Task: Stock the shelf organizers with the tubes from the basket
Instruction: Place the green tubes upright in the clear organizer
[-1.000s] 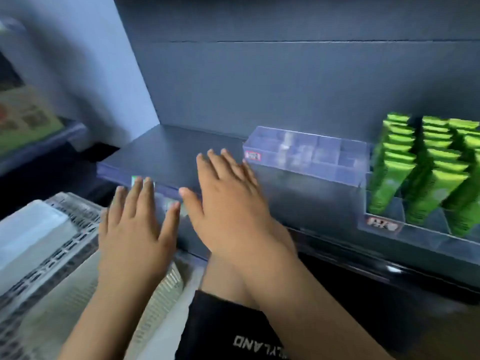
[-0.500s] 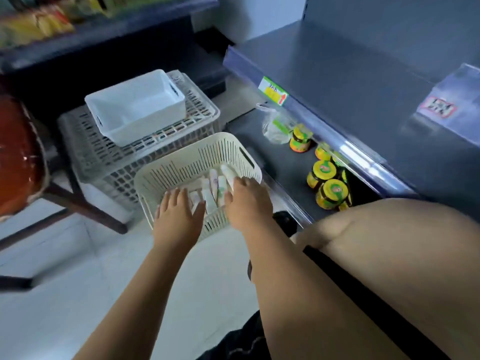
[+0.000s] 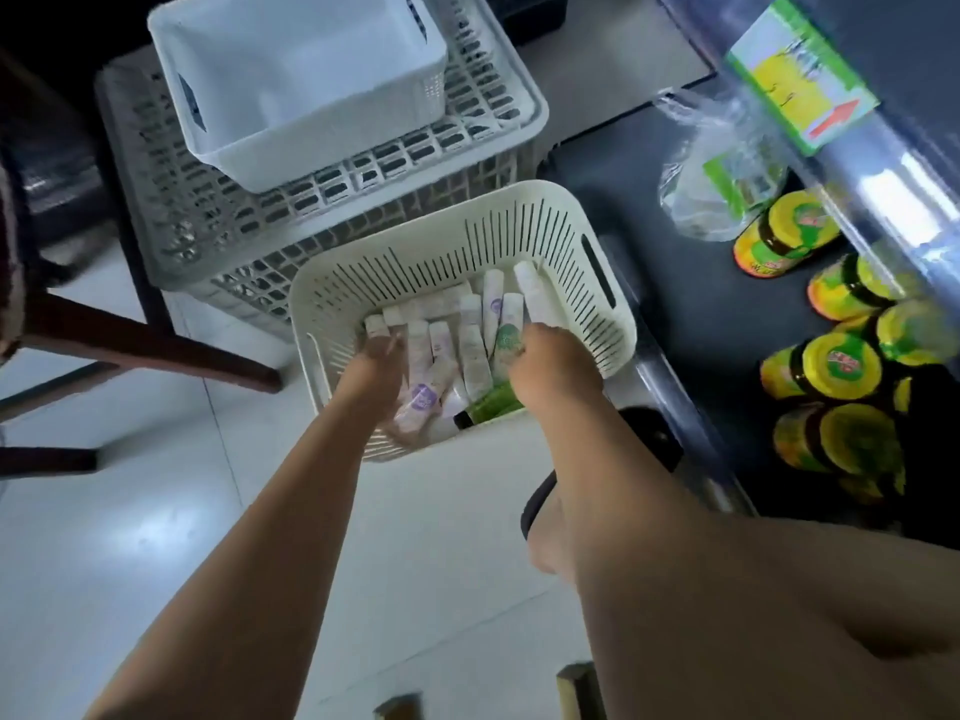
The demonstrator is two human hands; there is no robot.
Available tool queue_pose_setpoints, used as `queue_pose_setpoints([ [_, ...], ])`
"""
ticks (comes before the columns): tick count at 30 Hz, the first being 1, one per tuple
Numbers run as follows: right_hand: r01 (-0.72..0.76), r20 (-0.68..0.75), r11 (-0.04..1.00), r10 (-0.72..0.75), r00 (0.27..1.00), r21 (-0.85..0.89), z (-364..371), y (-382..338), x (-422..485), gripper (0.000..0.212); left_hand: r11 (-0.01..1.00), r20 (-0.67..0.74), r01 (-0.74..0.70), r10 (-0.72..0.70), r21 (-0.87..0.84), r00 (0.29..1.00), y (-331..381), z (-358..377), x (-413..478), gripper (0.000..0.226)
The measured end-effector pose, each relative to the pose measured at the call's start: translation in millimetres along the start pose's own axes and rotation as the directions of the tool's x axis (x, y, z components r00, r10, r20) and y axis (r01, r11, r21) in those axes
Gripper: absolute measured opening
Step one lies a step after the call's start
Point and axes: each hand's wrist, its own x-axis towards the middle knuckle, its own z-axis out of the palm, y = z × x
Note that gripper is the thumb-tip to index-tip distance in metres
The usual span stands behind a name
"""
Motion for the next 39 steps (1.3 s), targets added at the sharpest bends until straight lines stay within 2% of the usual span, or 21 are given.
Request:
queue_pose_setpoints([
  [2,-0.105,0.062,0.994,0.105,0.993,0.000,6,-1,22,0.017,1.000,0.099,0.030,-0.029,-0.006,0.995,3,7,16,0.018],
  [4,-0.215,0.150,0.976,0.207,0.967,0.040,13,-4,44,0.021,0.998,0.207,0.054,-0.047,-0.030,0.977,3,16,26,0.027],
  [6,-0.312,0.228,0.949,0.292,0.929,0.055,22,-7,61,0.014,0.999,0.290,0.034,-0.036,0.011,0.956,-1,28,37,0.031],
  [9,-0.380,0.288,0.924,0.375,0.881,-0.041,35,-1,77,0.014,0.977,0.237,-0.082,0.034,0.195,0.971,-4,42,44,0.027],
  [11,-0.343,0.346,0.927,0.376,0.860,-0.153,42,5,87,0.015,0.911,0.214,-0.131,0.048,0.391,0.976,-5,53,45,0.029],
  [13,-0.294,0.392,0.924,0.371,0.842,-0.244,45,10,97,0.017,0.853,0.270,-0.150,0.011,0.499,0.963,-9,65,45,0.040],
  [16,-0.219,0.451,0.923,0.350,0.821,-0.318,52,15,106,0.024,0.858,0.418,-0.176,-0.050,0.483,0.907,-19,84,50,0.061],
  [18,-0.161,0.495,0.917,0.337,0.801,-0.364,54,14,107,0.029,0.856,0.430,-0.192,-0.039,0.480,0.902,-17,89,56,0.059],
  [20,-0.125,0.519,0.918,0.321,0.792,-0.377,56,17,107,0.031,0.896,0.408,-0.163,-0.023,0.414,0.913,-13,87,63,0.050],
  [21,-0.109,0.528,0.923,0.304,0.793,-0.368,58,20,108,0.030,0.918,0.423,-0.151,-0.019,0.366,0.906,-11,85,65,0.039],
  [23,-0.040,0.547,0.943,0.226,0.806,-0.330,59,26,106,0.027,0.944,0.443,-0.158,0.014,0.290,0.896,-8,77,64,0.018],
  [24,-0.009,0.551,0.949,0.191,0.813,-0.316,58,29,103,0.026,0.955,0.439,-0.165,0.042,0.246,0.897,-6,71,62,0.014],
  [26,0.017,0.570,0.948,0.176,0.803,-0.317,54,27,95,0.022,0.972,0.404,-0.173,0.095,0.161,0.910,-4,61,56,0.014],
  [29,-0.019,0.646,0.945,0.239,0.725,-0.327,58,21,94,0.027,0.988,0.287,-0.136,0.111,0.069,0.951,-7,48,48,0.014],
  [33,-0.085,0.735,0.975,0.210,0.645,-0.205,70,16,97,0.030,0.990,0.140,-0.106,0.119,-0.095,0.983,-11,28,31,0.016],
  [36,-0.186,0.694,0.978,0.202,0.691,-0.099,40,4,70,0.036,0.947,0.084,-0.054,0.085,-0.318,0.993,-10,9,17,0.021],
  [39,-0.296,0.534,0.953,0.218,0.817,0.063,-1,0,44,0.030,0.837,0.024,-0.034,0.057,-0.546,0.998,-5,-10,0,0.019],
])
